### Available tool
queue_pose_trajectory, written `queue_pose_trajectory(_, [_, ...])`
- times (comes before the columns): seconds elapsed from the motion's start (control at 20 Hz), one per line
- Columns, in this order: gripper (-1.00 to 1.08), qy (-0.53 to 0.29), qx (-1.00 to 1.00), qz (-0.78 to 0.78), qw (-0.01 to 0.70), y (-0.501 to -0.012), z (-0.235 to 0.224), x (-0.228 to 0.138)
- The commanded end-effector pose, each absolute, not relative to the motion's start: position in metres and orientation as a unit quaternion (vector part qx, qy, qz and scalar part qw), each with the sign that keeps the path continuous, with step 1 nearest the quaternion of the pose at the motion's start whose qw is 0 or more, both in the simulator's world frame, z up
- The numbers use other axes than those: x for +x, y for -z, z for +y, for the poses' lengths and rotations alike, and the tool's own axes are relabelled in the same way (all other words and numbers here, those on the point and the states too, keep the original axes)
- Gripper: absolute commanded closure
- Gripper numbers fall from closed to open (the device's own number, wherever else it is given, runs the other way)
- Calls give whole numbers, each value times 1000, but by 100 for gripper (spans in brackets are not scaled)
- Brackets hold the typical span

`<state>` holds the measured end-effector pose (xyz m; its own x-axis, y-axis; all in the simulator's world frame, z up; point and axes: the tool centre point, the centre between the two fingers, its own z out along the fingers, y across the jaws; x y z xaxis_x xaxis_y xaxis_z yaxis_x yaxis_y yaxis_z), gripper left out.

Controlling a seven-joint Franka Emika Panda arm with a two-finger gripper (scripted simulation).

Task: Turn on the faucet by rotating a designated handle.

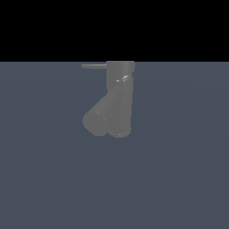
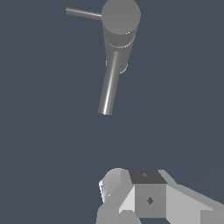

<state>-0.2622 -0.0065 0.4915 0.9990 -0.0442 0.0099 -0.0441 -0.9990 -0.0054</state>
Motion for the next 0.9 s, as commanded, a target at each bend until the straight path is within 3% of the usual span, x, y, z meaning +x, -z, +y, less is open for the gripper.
queue_pose_trajectory(0.0, [108,5,-1000,22,3,-491,-6,-262])
queue_pose_trajectory(0.85, [108,-9,-1000,20,-1,-487,11,-264])
